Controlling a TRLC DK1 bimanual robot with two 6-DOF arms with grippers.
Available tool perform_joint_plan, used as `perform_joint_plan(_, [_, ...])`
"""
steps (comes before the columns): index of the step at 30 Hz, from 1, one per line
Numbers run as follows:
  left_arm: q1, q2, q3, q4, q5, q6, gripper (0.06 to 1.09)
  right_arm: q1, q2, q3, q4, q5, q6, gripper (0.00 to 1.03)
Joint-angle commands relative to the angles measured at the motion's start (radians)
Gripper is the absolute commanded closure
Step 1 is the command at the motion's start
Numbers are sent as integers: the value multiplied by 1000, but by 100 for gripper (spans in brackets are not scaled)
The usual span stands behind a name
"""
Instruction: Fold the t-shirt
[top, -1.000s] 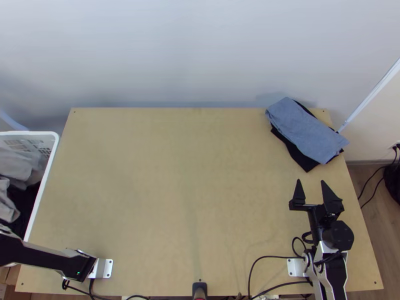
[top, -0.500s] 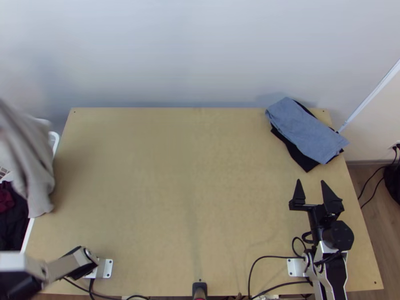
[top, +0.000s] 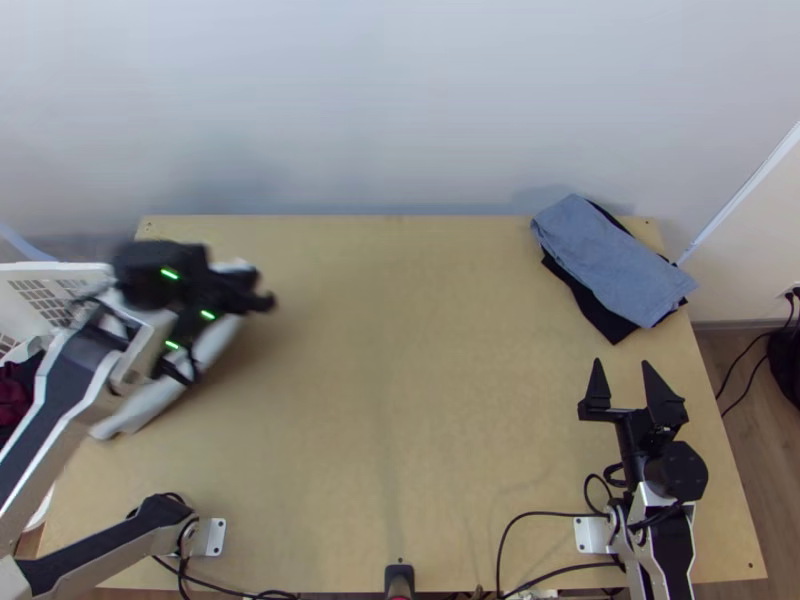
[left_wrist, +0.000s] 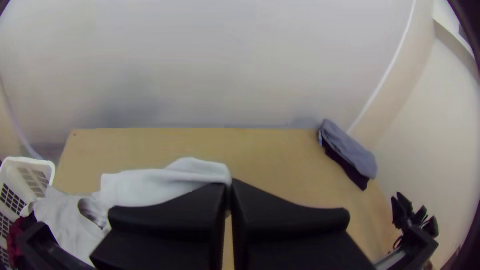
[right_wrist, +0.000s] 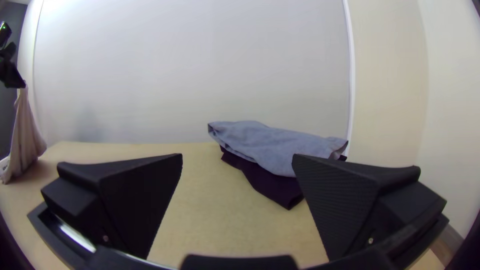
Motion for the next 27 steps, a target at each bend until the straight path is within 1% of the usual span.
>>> perform_joint_plan(1, [-122, 16, -56, 87, -33, -40, 105, -3, -6, -4, -22, 5, -17, 3])
perform_joint_plan(6, [-242, 111, -85, 150, -53, -86, 105, -3, -6, -4, -22, 5, -17, 3])
perform_joint_plan(13, [-424, 290, -42, 262, -109, -103, 105, -3, -6, -4, -22, 5, -17, 3])
perform_joint_plan(19, [-529, 482, 93, 303, -113, -129, 105, -3, -6, -4, -22, 5, -17, 3])
perform_joint_plan(27, [-625, 734, 342, 303, -113, -154, 105, -3, -6, -4, -22, 5, -17, 3])
